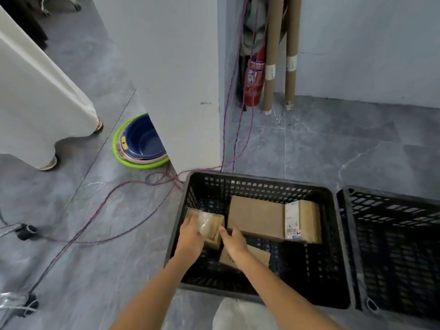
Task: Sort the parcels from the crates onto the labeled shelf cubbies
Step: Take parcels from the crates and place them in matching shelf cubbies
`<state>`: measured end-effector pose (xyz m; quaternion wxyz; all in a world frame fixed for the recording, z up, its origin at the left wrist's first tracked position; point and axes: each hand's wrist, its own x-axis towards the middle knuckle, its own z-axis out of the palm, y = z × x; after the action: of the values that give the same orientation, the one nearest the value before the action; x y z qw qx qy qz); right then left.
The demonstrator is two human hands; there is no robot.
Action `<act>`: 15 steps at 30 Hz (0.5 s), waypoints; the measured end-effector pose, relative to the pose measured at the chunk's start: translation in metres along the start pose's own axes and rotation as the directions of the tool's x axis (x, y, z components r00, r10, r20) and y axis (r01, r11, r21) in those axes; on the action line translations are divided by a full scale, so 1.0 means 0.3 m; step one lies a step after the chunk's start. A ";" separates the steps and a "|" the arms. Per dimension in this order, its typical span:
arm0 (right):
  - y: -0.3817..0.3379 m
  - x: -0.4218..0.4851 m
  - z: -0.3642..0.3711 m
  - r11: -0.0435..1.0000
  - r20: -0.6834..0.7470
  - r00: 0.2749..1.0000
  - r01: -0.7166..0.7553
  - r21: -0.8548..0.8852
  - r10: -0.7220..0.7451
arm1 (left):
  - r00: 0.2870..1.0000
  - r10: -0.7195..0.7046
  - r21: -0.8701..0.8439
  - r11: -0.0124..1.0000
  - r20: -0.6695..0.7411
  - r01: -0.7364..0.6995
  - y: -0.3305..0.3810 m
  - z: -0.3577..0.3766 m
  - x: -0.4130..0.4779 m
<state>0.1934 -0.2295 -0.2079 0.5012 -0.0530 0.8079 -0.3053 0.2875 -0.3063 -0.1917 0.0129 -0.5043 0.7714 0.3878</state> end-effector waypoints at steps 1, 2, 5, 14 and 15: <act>0.015 0.048 0.029 0.999 0.012 1.000 -0.021 0.034 0.021 | 0.999 0.006 0.011 1.000 -0.031 -0.006 -0.046 0.038 0.030; 0.030 0.092 0.057 0.997 0.030 0.999 -0.037 0.072 0.035 | 0.999 0.003 0.036 0.999 -0.046 -0.001 -0.098 0.080 0.061; 0.051 0.170 0.127 0.974 0.118 0.992 -0.075 0.214 0.051 | 0.998 -0.020 0.051 0.998 -0.061 0.023 -0.153 0.140 0.103; 0.122 0.185 0.153 0.850 -0.021 0.999 -0.020 0.526 0.036 | 0.966 -0.258 -0.371 0.900 -0.031 0.228 0.025 0.061 0.012; 0.094 0.127 0.113 0.850 -0.040 0.999 -0.005 0.527 0.031 | 0.964 -0.262 -0.373 0.899 -0.042 0.228 0.050 0.049 -0.007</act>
<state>0.2094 -0.2365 -0.2636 0.4804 0.1008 0.7055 -0.5112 0.2711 -0.2928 -0.1923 -0.0677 -0.6080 0.6161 0.4962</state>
